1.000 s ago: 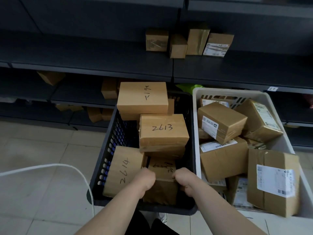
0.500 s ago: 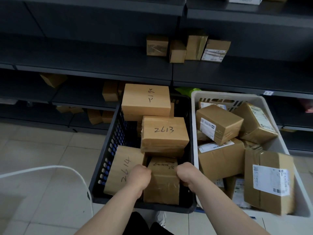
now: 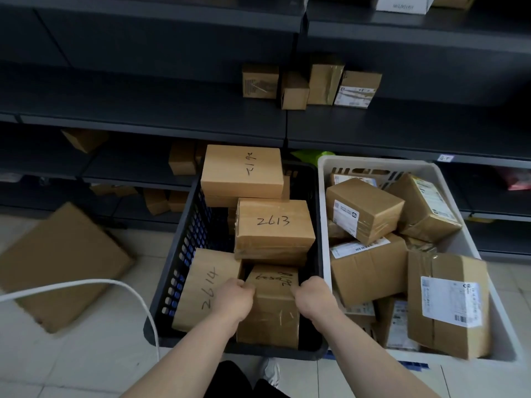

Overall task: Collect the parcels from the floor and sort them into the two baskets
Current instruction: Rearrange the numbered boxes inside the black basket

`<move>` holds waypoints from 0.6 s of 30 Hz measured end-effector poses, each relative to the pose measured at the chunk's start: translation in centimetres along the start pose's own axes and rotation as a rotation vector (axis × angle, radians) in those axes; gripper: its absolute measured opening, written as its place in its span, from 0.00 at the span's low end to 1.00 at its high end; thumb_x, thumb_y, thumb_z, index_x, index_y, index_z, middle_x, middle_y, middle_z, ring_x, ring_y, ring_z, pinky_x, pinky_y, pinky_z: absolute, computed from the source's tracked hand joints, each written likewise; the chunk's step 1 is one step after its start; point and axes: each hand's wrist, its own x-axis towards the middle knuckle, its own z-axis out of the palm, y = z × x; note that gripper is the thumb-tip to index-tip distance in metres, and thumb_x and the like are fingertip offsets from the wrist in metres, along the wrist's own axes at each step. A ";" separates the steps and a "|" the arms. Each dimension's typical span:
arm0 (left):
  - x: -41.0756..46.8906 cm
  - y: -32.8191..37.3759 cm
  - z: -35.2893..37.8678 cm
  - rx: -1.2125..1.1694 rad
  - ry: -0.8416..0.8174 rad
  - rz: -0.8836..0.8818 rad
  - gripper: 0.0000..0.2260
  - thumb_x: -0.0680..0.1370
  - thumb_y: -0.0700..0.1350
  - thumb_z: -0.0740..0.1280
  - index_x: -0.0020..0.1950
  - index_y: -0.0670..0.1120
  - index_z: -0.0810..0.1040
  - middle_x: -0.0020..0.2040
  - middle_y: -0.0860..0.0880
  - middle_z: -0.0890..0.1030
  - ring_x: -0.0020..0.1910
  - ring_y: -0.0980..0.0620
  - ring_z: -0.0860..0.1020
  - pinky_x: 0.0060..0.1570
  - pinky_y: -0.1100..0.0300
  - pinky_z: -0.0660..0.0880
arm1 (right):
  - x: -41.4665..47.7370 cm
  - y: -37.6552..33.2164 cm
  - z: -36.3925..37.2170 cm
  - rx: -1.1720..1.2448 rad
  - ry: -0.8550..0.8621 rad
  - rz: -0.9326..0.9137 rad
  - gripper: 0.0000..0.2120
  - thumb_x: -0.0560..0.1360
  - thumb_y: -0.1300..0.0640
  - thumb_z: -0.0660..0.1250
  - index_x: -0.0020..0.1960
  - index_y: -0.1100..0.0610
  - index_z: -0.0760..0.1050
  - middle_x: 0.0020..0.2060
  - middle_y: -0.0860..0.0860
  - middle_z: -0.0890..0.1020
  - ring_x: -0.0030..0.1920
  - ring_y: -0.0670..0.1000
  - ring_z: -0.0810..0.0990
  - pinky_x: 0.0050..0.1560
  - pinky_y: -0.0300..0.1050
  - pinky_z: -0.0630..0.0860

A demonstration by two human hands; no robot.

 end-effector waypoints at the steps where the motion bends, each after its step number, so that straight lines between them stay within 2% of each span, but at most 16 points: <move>1: 0.1 0.1 -0.2 -0.068 0.002 -0.007 0.15 0.80 0.49 0.61 0.64 0.45 0.73 0.52 0.46 0.80 0.49 0.47 0.78 0.46 0.55 0.77 | -0.2 -0.2 -0.1 -0.011 0.008 -0.022 0.17 0.79 0.55 0.63 0.33 0.56 0.67 0.28 0.50 0.70 0.29 0.50 0.70 0.30 0.42 0.66; 4: 0.0 0.2 -0.5 -0.167 -0.013 -0.017 0.10 0.81 0.46 0.61 0.59 0.45 0.72 0.48 0.45 0.78 0.44 0.48 0.76 0.39 0.57 0.72 | -0.4 -0.4 -0.3 0.043 -0.017 -0.036 0.19 0.78 0.55 0.64 0.31 0.55 0.65 0.27 0.51 0.69 0.28 0.51 0.69 0.32 0.42 0.66; 8: -0.7 -0.8 0.3 -0.266 -0.045 -0.039 0.07 0.82 0.47 0.60 0.57 0.47 0.72 0.48 0.47 0.78 0.47 0.48 0.77 0.48 0.53 0.75 | -0.5 0.0 -0.6 0.179 -0.045 -0.012 0.20 0.77 0.62 0.64 0.29 0.56 0.61 0.28 0.54 0.67 0.29 0.52 0.67 0.33 0.43 0.64; 10: -1.1 -1.1 0.6 -0.274 -0.032 -0.005 0.06 0.82 0.47 0.60 0.57 0.47 0.72 0.48 0.50 0.76 0.46 0.52 0.76 0.44 0.57 0.72 | -0.7 0.1 -0.6 0.218 -0.049 -0.003 0.18 0.77 0.64 0.64 0.30 0.58 0.65 0.30 0.57 0.70 0.31 0.53 0.70 0.35 0.46 0.69; 11: -1.2 -1.2 0.7 -0.271 -0.025 0.013 0.06 0.82 0.47 0.61 0.57 0.48 0.71 0.48 0.51 0.76 0.45 0.53 0.75 0.42 0.59 0.71 | -0.7 0.2 -0.6 0.220 -0.056 0.006 0.13 0.77 0.63 0.64 0.34 0.61 0.72 0.34 0.60 0.76 0.35 0.56 0.75 0.39 0.49 0.75; 12: -1.4 -1.3 0.8 -0.268 -0.024 0.028 0.05 0.82 0.46 0.61 0.57 0.48 0.71 0.48 0.52 0.76 0.45 0.54 0.75 0.42 0.59 0.71 | -1.0 0.2 -0.6 0.227 -0.054 0.003 0.08 0.78 0.63 0.64 0.44 0.65 0.78 0.42 0.64 0.81 0.42 0.59 0.80 0.47 0.54 0.79; 13: -1.5 -1.4 0.8 -0.270 -0.023 0.040 0.04 0.82 0.47 0.61 0.56 0.49 0.71 0.49 0.51 0.77 0.46 0.54 0.75 0.43 0.59 0.72 | -1.1 0.4 -0.6 0.238 -0.043 0.015 0.10 0.78 0.63 0.63 0.55 0.68 0.78 0.49 0.64 0.81 0.51 0.61 0.81 0.55 0.55 0.78; 14: -1.7 -1.4 0.9 -0.271 -0.028 0.047 0.04 0.82 0.47 0.61 0.56 0.50 0.71 0.50 0.51 0.77 0.47 0.54 0.76 0.45 0.58 0.73 | -1.2 0.4 -0.6 0.251 -0.033 0.029 0.14 0.79 0.63 0.63 0.61 0.70 0.75 0.53 0.64 0.81 0.57 0.61 0.79 0.60 0.56 0.76; 16: -1.7 -1.5 1.0 -0.260 -0.040 0.054 0.04 0.82 0.47 0.61 0.56 0.51 0.70 0.52 0.51 0.77 0.49 0.54 0.76 0.47 0.58 0.73 | -1.4 0.7 -0.7 0.256 -0.035 0.034 0.15 0.80 0.64 0.61 0.65 0.68 0.73 0.52 0.59 0.80 0.58 0.60 0.78 0.63 0.54 0.74; 18: -1.7 -1.4 1.2 -0.260 -0.049 0.065 0.05 0.82 0.47 0.61 0.57 0.51 0.69 0.53 0.52 0.77 0.49 0.55 0.76 0.45 0.59 0.72 | -1.7 0.6 -0.8 0.290 -0.040 0.036 0.16 0.81 0.64 0.60 0.67 0.65 0.72 0.45 0.53 0.78 0.50 0.54 0.78 0.61 0.51 0.75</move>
